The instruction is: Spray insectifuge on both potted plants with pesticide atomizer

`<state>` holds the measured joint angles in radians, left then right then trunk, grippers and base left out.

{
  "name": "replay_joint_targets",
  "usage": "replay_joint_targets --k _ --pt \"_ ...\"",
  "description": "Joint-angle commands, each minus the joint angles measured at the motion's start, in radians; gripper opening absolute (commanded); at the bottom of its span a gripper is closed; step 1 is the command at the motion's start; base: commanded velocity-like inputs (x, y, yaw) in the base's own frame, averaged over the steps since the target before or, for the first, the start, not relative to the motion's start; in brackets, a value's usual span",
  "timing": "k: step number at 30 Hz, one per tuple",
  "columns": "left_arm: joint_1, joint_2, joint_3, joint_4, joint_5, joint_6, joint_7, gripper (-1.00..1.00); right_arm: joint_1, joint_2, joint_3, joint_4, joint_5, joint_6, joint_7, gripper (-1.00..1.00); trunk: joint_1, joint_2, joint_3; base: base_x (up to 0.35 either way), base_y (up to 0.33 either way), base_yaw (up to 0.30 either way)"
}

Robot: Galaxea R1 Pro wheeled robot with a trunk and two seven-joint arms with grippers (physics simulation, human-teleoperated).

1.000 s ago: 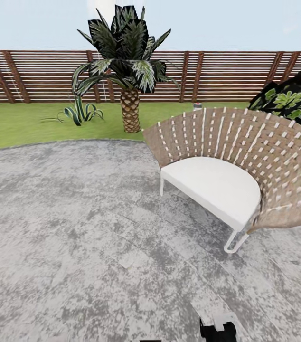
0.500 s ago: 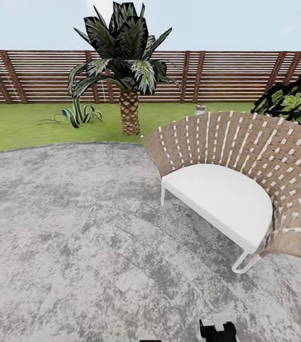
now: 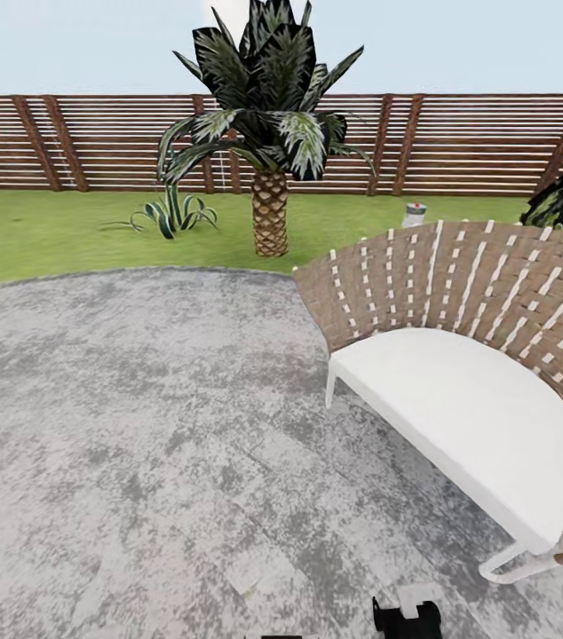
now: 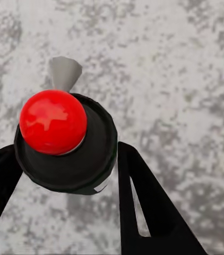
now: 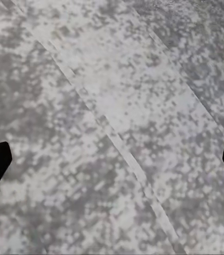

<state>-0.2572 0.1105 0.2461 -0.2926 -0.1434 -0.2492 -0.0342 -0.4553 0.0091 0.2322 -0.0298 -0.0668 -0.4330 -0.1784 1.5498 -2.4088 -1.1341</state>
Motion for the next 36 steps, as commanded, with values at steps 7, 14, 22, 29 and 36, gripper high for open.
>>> replay_joint_targets --k 7,14,22,29,36 --pt "-0.001 0.0 0.009 0.001 -0.01 -0.004 -0.004 -1.0 0.0 0.0 0.009 0.001 -0.007 -0.003 -0.004 1.0 0.0 0.0 -0.001 0.339 0.0 0.277" --pt "-0.001 0.0 0.009 0.001 -0.01 -0.004 -0.003 -1.0 0.0 0.0 0.009 0.001 -0.007 -0.003 -0.004 1.0 0.0 0.0 -0.001 0.34 0.0 0.277" --pt "-0.001 -0.001 0.009 0.001 -0.01 -0.003 -0.004 -1.0 0.0 0.0 0.009 0.001 -0.007 -0.003 -0.004 1.0 0.0 0.0 -0.001 0.34 0.021 0.277" --pt "-0.001 -0.001 0.009 0.001 -0.01 -0.003 -0.003 -1.0 0.0 0.0 0.009 0.001 -0.007 -0.003 -0.004 1.0 0.0 0.0 -0.001 0.34 0.103 0.277" --pt "-0.001 -0.002 0.009 0.001 -0.01 -0.003 -0.003 -1.0 0.0 0.0 0.009 0.001 -0.007 -0.003 -0.004 1.0 0.0 0.0 -0.001 0.333 0.165 0.277"
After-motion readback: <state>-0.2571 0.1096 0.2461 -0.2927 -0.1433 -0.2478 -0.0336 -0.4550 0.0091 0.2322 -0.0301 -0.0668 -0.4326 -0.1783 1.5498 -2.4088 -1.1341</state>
